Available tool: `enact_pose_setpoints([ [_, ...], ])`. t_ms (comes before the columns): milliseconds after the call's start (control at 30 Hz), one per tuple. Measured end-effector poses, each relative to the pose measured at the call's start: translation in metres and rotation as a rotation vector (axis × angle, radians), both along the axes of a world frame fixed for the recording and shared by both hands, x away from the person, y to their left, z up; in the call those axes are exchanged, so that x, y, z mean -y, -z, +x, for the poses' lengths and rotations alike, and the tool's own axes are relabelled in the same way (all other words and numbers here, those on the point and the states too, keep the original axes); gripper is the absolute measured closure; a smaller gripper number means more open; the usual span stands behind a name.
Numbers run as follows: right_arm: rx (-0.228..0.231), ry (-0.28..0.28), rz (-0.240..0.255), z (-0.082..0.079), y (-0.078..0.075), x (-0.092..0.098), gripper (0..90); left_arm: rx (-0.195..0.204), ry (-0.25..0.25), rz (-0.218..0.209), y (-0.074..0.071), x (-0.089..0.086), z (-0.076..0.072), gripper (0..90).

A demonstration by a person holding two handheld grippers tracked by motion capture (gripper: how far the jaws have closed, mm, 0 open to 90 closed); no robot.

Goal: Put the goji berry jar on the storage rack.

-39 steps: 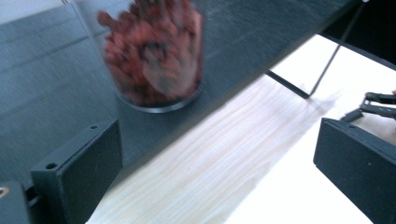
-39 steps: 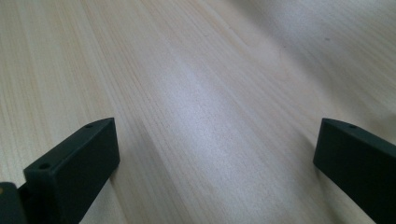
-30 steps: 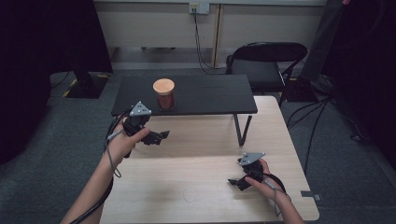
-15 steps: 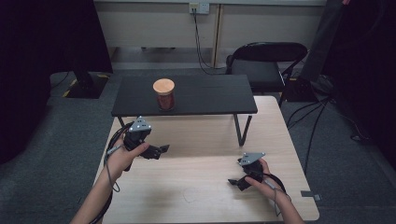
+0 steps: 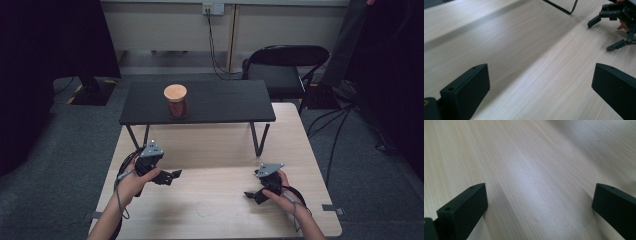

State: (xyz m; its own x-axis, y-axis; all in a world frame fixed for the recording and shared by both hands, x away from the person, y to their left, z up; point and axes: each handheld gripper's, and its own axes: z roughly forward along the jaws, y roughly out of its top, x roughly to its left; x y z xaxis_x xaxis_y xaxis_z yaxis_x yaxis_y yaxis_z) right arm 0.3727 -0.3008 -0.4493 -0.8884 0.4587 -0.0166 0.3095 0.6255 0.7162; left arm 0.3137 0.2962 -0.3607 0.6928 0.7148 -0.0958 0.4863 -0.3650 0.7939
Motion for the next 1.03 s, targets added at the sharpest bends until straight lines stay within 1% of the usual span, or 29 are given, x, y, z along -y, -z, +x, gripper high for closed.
enact_pose_setpoints([
  [133,0.0,0.0,0.0,0.0,0.0,0.0,0.0,-0.012,0.002,0.0,0.01,-0.003,-0.003,1.0],
  [233,0.0,0.0,0.0,0.0,0.0,0.0,0.0,-0.016,0.003,-0.009,0.019,-0.005,-0.006,1.0],
  [300,0.0,0.0,0.0,0.0,0.0,0.0,0.0,-0.013,0.0,-0.012,0.026,-0.005,-0.008,1.0],
  [367,0.0,0.0,0.0,0.0,0.0,0.0,0.0,-0.015,0.002,0.002,0.033,-0.005,-0.009,1.0],
  [500,0.0,0.0,0.0,0.0,0.0,0.0,0.0,-0.045,-0.002,0.02,0.05,-0.005,-0.011,1.0],
  [600,0.0,0.0,0.0,0.0,0.0,0.0,0.0,-0.065,-0.012,0.019,0.061,-0.005,-0.012,1.3],
  [700,0.0,0.0,0.0,0.0,0.0,0.0,0.0,-0.066,-0.007,0.023,0.066,-0.004,-0.013,1.4],
  [767,0.0,0.0,0.0,0.0,0.0,0.0,0.0,-0.052,-0.003,0.024,0.07,-0.004,-0.014,1.6],
  [800,0.0,0.0,0.0,0.0,0.0,0.0,0.0,-0.045,-0.009,0.025,0.073,-0.004,-0.016,1.7],
  [900,0.0,0.0,0.0,0.0,0.0,0.0,0.0,-0.052,-0.016,0.039,0.078,-0.003,-0.017,1.7],
  [1000,0.0,0.0,0.0,0.0,0.0,0.0,0.0,-0.057,-0.006,0.062,0.081,-0.003,-0.019,1.8],
  [1033,0.0,0.0,0.0,0.0,0.0,0.0,0.0,-0.057,-0.008,0.061,0.083,-0.003,-0.02,1.8],
])
